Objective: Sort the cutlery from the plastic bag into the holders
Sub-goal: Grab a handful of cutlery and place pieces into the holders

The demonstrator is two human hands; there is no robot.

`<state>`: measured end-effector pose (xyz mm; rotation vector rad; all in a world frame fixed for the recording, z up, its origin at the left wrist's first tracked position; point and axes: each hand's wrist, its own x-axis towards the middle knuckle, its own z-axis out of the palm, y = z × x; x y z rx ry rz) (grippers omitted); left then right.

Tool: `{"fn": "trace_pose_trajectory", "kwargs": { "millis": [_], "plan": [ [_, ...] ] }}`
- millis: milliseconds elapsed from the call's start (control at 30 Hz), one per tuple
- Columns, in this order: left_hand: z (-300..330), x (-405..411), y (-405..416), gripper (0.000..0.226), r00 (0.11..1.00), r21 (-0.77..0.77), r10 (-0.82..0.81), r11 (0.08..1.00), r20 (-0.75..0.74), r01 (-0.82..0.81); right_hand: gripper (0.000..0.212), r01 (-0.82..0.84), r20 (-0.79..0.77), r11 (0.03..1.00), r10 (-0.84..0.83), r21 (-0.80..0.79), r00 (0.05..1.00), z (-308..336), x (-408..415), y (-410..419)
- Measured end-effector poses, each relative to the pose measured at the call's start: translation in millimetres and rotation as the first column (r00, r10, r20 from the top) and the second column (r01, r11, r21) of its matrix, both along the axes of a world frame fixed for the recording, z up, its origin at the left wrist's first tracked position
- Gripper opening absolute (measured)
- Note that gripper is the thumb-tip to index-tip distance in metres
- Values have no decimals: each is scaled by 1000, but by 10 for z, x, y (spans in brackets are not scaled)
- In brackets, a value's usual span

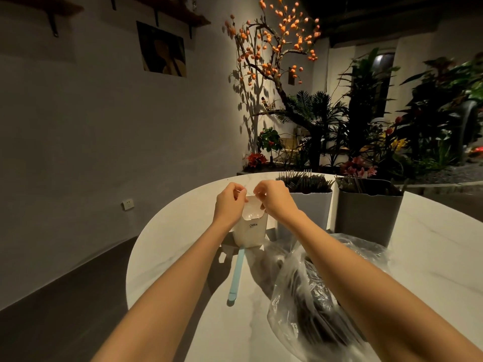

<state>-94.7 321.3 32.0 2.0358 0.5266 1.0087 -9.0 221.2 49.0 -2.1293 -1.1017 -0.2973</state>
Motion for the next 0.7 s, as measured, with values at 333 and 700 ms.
{"fn": "trace_pose_trajectory", "kwargs": {
  "millis": [333,700],
  "plan": [
    [236,-115,-516,14,994,58,-107,993,34,105,6,-35,-109,993,48,116,993,267,-192,-523],
    [266,-218,-1110,18,967,101,-253,963,15,251,6,35,-52,995,-30,98,998,381,-372,-1291]
  ]
}}
